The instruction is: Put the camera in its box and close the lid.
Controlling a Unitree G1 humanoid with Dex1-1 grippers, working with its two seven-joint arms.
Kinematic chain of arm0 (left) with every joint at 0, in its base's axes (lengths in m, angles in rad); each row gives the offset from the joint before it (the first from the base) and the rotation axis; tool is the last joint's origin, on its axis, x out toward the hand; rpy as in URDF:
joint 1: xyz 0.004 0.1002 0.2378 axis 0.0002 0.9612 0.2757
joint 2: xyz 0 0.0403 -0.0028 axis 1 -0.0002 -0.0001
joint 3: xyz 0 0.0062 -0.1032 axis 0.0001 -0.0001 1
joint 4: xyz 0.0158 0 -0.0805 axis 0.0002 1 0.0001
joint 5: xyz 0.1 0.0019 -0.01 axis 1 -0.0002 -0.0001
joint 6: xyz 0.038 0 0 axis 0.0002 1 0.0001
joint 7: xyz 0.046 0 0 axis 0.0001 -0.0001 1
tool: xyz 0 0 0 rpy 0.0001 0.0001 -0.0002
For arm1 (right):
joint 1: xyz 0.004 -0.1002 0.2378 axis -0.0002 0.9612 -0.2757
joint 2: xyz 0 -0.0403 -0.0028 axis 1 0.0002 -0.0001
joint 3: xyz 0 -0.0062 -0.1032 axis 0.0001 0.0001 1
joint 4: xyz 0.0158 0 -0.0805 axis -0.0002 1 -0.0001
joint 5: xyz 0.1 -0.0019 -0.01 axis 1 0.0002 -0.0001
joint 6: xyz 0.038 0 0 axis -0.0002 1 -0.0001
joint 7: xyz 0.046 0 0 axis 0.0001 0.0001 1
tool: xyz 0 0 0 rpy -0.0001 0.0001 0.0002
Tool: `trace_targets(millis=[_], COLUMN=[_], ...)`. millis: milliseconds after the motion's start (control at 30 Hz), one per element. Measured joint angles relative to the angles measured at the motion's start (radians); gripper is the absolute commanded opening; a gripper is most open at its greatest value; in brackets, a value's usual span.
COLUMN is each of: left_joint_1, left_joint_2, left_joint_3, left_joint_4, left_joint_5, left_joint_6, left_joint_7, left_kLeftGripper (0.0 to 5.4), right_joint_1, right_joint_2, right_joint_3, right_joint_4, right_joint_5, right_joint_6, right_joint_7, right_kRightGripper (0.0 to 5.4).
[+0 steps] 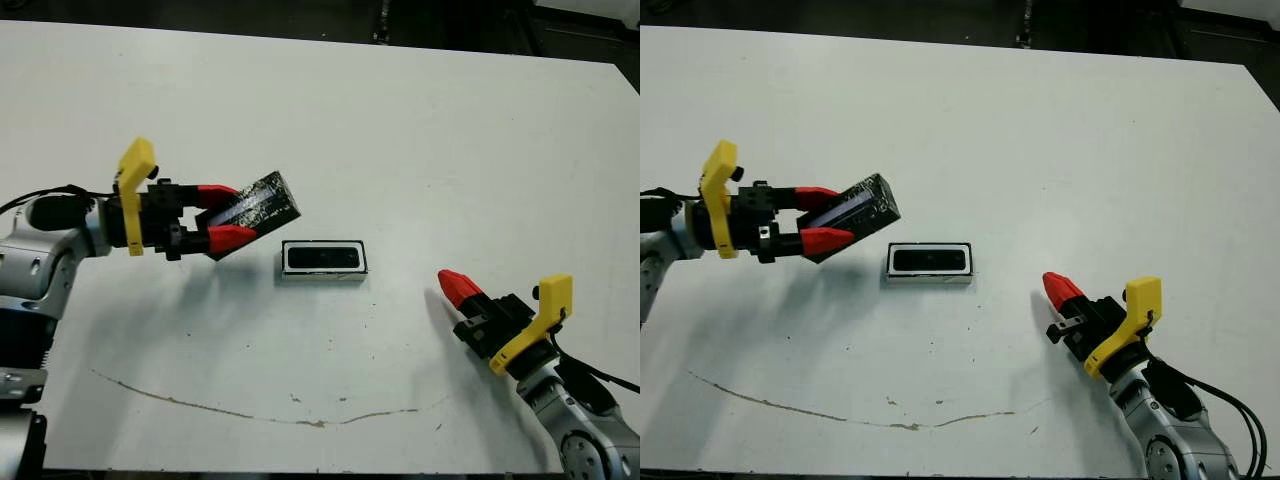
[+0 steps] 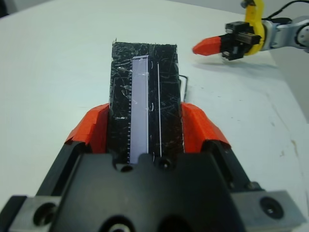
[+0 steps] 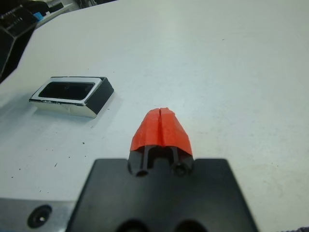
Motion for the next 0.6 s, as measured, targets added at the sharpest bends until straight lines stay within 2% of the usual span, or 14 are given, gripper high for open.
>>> trace_targets(millis=[133, 467, 600], left_joint_1=[-0.029, -0.066, -0.079], left_joint_2=[-0.038, -0.081, -0.109], left_joint_3=[-0.030, -0.098, -0.105], left_joint_4=[0.053, 0.152, 0.180], left_joint_5=[0.008, 0.077, 0.076], left_joint_6=[-0.010, -0.030, -0.026], left_joint_7=[-0.021, -0.051, -0.072], left_kLeftGripper=[3.15, 3.15, 3.15], right_joint_1=[0.000, 0.001, 0.001], right_joint_2=[0.000, 0.000, 0.000], right_joint_3=[0.000, 0.000, 0.000], right_joint_4=[0.000, -0.001, 0.000], right_joint_5=[-0.003, -0.006, -0.009], right_joint_6=[0.000, 0.000, -0.001], right_joint_7=[0.000, 0.000, 0.001], right_kRightGripper=[0.00, 0.00, 0.00])
